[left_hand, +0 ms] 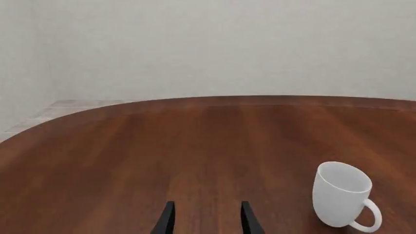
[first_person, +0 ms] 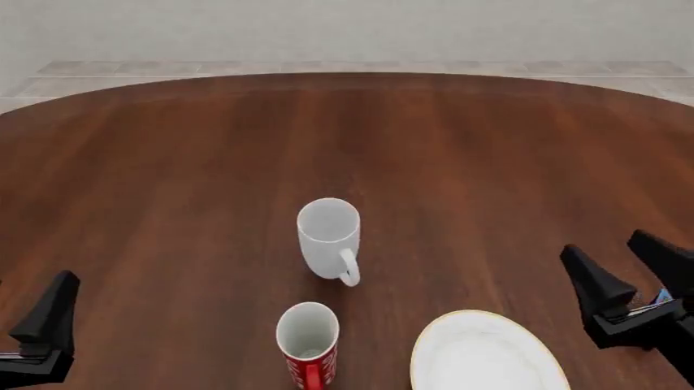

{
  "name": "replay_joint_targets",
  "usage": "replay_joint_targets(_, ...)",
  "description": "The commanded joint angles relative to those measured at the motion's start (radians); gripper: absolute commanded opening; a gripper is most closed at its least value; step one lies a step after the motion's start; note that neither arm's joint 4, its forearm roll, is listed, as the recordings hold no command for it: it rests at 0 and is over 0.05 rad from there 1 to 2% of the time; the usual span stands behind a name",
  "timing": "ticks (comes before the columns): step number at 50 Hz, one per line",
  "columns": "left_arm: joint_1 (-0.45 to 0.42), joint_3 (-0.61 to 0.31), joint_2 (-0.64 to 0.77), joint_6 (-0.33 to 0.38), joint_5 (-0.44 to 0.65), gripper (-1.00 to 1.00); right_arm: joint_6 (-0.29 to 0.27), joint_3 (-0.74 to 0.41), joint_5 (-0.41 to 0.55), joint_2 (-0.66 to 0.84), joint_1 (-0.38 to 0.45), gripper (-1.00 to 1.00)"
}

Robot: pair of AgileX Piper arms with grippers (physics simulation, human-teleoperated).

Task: Put the white mug on the plate.

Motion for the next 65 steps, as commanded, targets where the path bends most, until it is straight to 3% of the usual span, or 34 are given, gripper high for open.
replay_joint_targets(1, 0.0, 0.0, 0.0, 0.0, 0.0, 1.0, -0.022, -0.094, 0.012, 0.171, 0.081, 1.0)
replay_joint_targets(5, 0.0, 0.0, 0.0, 0.0, 0.0, 1.0, 0.001, -0.134, 0.035, 0.215, 0.116, 1.0)
replay_joint_targets(7, 0.0, 0.0, 0.0, 0.0, 0.0, 1.0, -0.022, -0.154, 0.044, 0.248, 0.125, 1.0)
replay_joint_targets(9, 0.0, 0.0, 0.0, 0.0, 0.0, 1.0, -0.007, -0.176, 0.058, 0.269, 0.14, 1.0)
replay_joint_targets(12, 0.0, 0.0, 0.0, 0.0, 0.0, 1.0, -0.043, -0.208, 0.065, 0.342, 0.159, 1.0)
replay_joint_targets(20, 0.0, 0.0, 0.0, 0.0, 0.0, 1.0, -0.03, -0.32, 0.138, 0.441, 0.225, 1.0)
replay_joint_targets(24, 0.0, 0.0, 0.0, 0.0, 0.0, 1.0, -0.053, -0.359, 0.155, 0.511, 0.234, 1.0)
replay_joint_targets(28, 0.0, 0.0, 0.0, 0.0, 0.0, 1.0, 0.0, -0.394, 0.18, 0.553, 0.26, 1.0)
replay_joint_targets(38, 0.0, 0.0, 0.0, 0.0, 0.0, 1.0, 0.002, -0.456, 0.23, 0.664, 0.303, 1.0)
replay_joint_targets(40, 0.0, 0.0, 0.0, 0.0, 0.0, 1.0, 0.046, -0.469, 0.245, 0.68, 0.328, 1.0)
replay_joint_targets(49, 0.0, 0.0, 0.0, 0.0, 0.0, 1.0, 0.025, -0.518, 0.303, 0.739, 0.363, 1.0)
replay_joint_targets(65, 0.0, 0.0, 0.0, 0.0, 0.0, 1.0, 0.053, -0.584, 0.374, 0.824, 0.445, 1.0)
